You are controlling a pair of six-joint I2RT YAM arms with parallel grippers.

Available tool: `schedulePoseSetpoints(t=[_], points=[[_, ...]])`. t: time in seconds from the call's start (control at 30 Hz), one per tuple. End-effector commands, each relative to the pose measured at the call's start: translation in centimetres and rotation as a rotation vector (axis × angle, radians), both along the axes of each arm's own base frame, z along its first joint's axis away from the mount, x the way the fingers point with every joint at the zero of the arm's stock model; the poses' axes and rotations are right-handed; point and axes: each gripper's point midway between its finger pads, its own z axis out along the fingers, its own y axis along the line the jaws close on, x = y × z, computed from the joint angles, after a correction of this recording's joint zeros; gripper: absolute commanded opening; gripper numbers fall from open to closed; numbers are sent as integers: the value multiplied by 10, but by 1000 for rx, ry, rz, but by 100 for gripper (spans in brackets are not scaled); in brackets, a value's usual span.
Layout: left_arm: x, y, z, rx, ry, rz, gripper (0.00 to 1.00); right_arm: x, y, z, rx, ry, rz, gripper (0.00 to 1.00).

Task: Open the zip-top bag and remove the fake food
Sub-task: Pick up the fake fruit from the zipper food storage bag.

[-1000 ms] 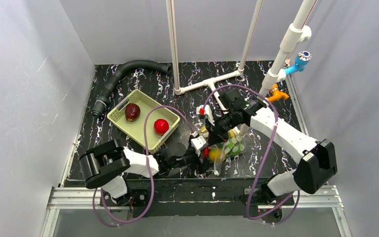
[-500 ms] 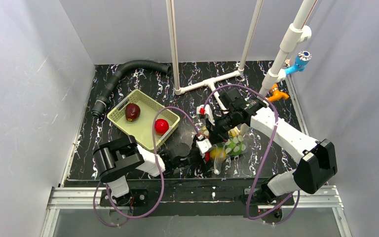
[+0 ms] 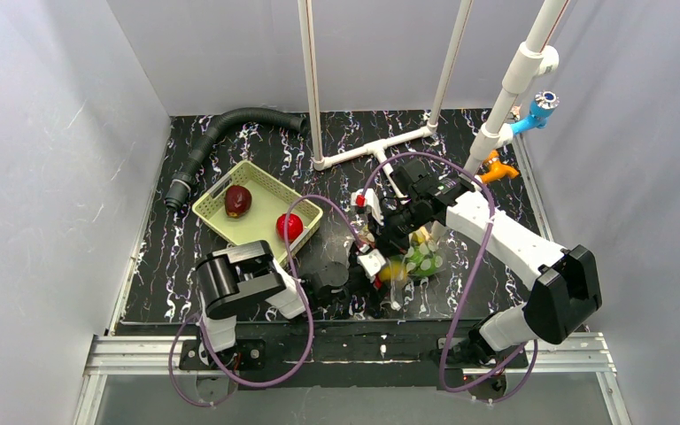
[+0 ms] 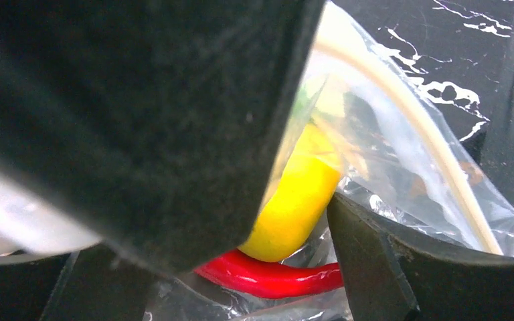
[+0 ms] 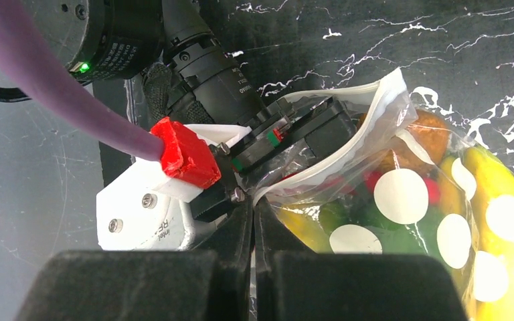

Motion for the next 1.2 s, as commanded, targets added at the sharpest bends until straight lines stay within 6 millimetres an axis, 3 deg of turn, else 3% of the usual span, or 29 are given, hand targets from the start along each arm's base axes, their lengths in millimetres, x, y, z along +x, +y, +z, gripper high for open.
schedulePoseSetpoints(t=[0.0,0.2,0.5,0.8,1.17], points=[[22,-3,11,-39,-40,100,80,-13,9,11,58,25,46,1],[18,5,13,-31,-37,101,37,-12,7,11,53,10,43,1],[2,20,30,-54,-10,67,13,-8,2,14,60,-13,21,1],[-13,48,42,-100,69,87,1,-4,-2,14,63,-24,2,1],[-16,62,52,-130,163,147,0,-3,-3,12,61,-28,-3,1]])
